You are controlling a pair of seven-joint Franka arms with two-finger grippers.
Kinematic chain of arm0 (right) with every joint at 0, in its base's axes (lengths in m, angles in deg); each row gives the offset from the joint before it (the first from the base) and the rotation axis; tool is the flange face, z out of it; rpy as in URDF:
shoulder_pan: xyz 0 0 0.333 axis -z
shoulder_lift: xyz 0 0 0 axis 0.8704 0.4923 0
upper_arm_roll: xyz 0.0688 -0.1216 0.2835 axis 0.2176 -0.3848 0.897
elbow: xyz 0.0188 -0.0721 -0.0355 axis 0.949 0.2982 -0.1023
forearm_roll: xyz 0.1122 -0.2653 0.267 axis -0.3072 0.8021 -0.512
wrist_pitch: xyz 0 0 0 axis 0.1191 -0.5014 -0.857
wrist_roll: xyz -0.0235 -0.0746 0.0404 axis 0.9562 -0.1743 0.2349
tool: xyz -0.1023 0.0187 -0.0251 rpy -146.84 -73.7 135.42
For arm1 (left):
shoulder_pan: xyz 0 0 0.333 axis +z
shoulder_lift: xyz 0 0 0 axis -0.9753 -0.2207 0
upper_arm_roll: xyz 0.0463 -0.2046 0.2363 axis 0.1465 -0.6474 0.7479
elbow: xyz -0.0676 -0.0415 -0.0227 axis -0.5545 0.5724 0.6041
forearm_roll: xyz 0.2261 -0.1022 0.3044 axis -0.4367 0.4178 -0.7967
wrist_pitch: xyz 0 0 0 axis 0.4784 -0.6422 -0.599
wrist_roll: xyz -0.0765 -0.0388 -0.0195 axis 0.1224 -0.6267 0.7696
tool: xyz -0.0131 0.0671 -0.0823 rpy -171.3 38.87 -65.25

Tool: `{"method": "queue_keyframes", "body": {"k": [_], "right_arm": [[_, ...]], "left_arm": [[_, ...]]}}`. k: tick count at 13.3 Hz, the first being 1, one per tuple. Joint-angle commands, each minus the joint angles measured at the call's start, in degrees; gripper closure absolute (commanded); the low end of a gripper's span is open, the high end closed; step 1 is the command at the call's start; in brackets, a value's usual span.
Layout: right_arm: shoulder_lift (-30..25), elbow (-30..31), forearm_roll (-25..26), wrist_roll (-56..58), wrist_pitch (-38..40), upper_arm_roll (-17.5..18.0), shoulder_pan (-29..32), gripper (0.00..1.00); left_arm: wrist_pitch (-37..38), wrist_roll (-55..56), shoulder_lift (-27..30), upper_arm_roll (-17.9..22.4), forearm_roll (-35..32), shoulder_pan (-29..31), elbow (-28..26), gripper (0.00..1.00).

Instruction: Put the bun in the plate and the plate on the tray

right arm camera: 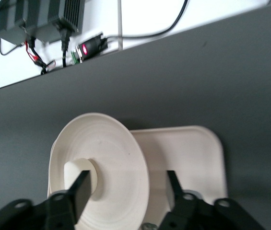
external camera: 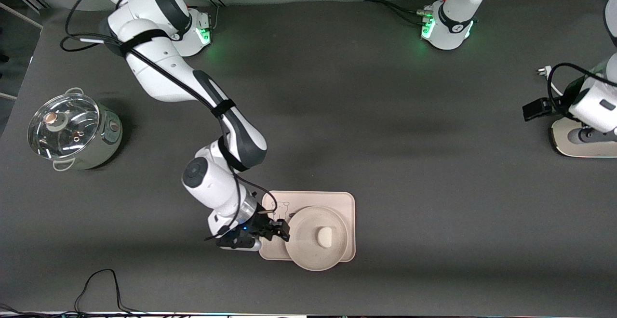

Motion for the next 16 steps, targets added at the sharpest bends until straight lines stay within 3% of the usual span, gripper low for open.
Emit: {"method": "queue_keyframes", "body": {"k": [1, 3, 7, 10, 13, 16], "right_arm": [[-18.5, 19.5, -0.6, 6.2, 5.6, -2.0, 3.7, 0.0], [-28.3, 27.5, -0.6, 11.2, 15.1, -8.4, 3.5, 0.0], [-45.8, 36.3, -0.4, 23.7, 30.5, -16.3, 4.0, 0.0], [-55.1, 37.2, -0.4, 24.7, 43.4, -16.9, 8.0, 0.0], [-63.1, 38.4, 5.7, 22.4, 48.7, -15.4, 9.4, 0.0], [-64.8, 38.4, 6.4, 20.7, 50.7, -15.2, 10.4, 0.0]], "left_arm": [[-0.3, 0.2, 3.9, 0.5, 4.6, 1.7, -4.5, 0.0], [1.3, -0.2, 4.8, 0.1, 4.6, 2.0, -4.1, 0.0], [2.1, 0.3, 4.6, 0.6, 0.8, -0.7, -2.6, 0.0], [5.1, 0.3, 4.4, 0.6, 0.9, -0.8, 0.1, 0.0], [5.3, 0.2, 4.4, 0.5, 0.9, -0.5, 0.2, 0.0], [5.2, 0.3, 3.9, 0.5, 1.0, -0.4, -0.2, 0.0]]}}
